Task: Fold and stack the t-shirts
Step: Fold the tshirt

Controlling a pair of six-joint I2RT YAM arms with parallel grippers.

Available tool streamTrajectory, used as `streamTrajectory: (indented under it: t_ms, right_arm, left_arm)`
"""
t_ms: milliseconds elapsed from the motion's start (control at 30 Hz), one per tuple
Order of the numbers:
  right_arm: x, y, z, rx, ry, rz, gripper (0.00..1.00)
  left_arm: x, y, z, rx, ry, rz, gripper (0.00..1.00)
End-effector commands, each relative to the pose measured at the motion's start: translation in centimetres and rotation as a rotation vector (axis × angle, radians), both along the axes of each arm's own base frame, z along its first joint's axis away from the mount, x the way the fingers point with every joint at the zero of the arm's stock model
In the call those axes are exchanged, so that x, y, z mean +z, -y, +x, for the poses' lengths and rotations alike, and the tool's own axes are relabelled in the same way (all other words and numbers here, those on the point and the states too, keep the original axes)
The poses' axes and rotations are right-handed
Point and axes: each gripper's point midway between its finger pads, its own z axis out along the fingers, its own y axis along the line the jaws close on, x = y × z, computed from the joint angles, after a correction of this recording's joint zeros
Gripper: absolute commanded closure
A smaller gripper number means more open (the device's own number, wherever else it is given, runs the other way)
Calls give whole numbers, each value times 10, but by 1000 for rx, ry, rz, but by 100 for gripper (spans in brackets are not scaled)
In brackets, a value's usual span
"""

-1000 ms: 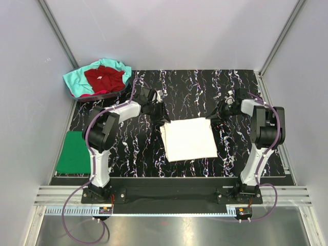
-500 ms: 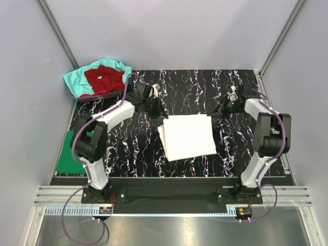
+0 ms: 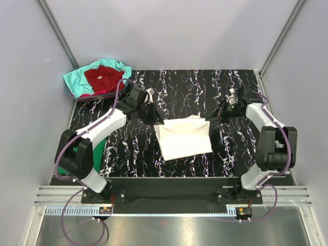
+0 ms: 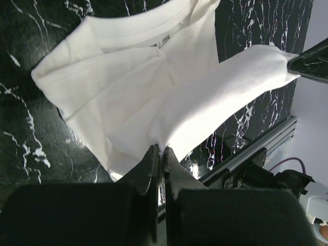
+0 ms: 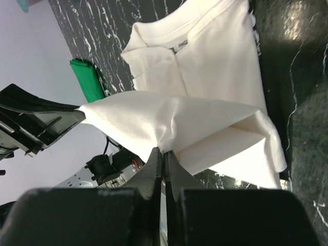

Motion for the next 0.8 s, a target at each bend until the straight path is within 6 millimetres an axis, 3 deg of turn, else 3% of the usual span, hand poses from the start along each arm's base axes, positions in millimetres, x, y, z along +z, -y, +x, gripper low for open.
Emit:
streamTrajectory:
  t_ms: [0,100,233,433,500,567,767]
  right_arm:
    - [29,-6,-16,29,49,18,100]
    - [31,-11,-13,34,59,22,100]
    - [22,-24,13,53,81,29,100]
    - [-19,-36,65,70,75,42,99]
    - [-39,-35,70,75,28,29,99]
    - [-44,-32,79,82,50,-14,99]
    - [-57,-30,91,84,36,-32,94]
  left_arm:
    - [26,-7,-9,48,46,-19,100]
    - [16,-16,-14,76,28,22,100]
    - [-5,-23,-11,98,1,70,100]
    - [-45,-34,20,146,1,158,100]
    - [-48,-34,36,147,31,170,98]
    - [-62,-33,46,135,0,188,98]
    - [-80,-42,64,158,-13,218,97]
